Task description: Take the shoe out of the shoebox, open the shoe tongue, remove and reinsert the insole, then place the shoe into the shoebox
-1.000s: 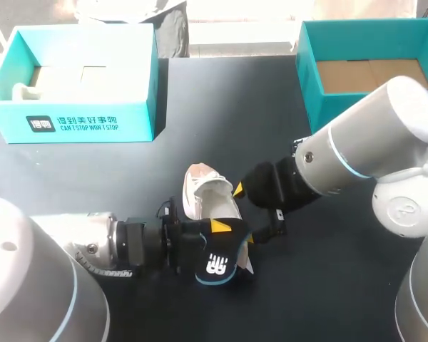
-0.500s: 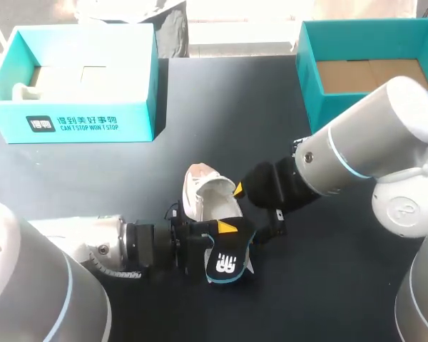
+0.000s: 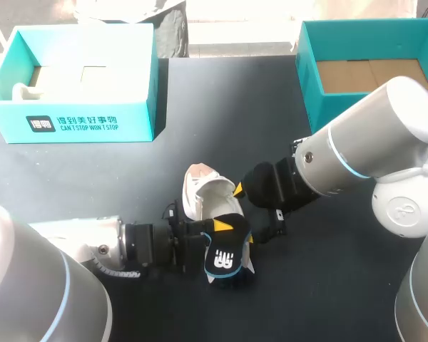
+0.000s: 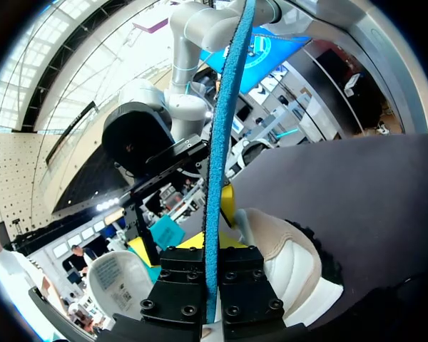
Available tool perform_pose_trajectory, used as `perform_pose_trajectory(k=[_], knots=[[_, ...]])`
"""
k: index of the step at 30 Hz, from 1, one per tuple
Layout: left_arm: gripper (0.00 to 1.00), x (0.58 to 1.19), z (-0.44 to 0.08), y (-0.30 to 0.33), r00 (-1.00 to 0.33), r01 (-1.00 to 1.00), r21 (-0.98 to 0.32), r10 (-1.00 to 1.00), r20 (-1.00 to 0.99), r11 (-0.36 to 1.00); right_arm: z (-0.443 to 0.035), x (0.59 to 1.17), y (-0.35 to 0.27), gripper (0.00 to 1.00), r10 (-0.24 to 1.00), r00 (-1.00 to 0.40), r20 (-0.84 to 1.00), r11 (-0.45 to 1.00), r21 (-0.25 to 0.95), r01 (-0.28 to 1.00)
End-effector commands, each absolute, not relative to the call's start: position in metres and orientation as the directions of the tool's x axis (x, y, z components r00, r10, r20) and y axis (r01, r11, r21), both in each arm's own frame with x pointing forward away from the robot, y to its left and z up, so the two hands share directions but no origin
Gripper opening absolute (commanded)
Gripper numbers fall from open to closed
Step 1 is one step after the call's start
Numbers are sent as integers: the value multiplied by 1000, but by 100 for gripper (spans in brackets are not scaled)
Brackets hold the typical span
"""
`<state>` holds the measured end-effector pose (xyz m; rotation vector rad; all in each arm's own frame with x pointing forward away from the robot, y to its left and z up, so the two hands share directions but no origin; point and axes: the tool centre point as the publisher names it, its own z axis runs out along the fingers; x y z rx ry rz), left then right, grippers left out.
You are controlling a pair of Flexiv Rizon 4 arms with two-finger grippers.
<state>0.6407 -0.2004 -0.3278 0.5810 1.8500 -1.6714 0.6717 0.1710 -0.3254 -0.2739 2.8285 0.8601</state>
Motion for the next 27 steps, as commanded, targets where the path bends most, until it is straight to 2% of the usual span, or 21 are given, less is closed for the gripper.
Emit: perform_pose_trajectory(k=[1,24,25,26,27], knots=[[0,642,-329,-198,-741,659,-740,-53,-669,134,-327,670,172,100,-123,-968,-220,817,531,-225],[0,677,-358,-187,-743,649,-730,-28,-669,214,-327,670,172,100,-123,-968,-220,817,531,-225],[4,676,-356,-187,-742,650,-729,-30,-670,213,-327,670,172,100,-123,-968,-220,817,531,-225],[27,674,-353,-187,-741,651,-729,-31,-671,212,-327,670,172,100,-123,-968,-220,817,531,-225],[38,673,-351,-186,-740,652,-729,-34,-671,208,-327,670,172,100,-123,-968,-220,817,531,-225]])
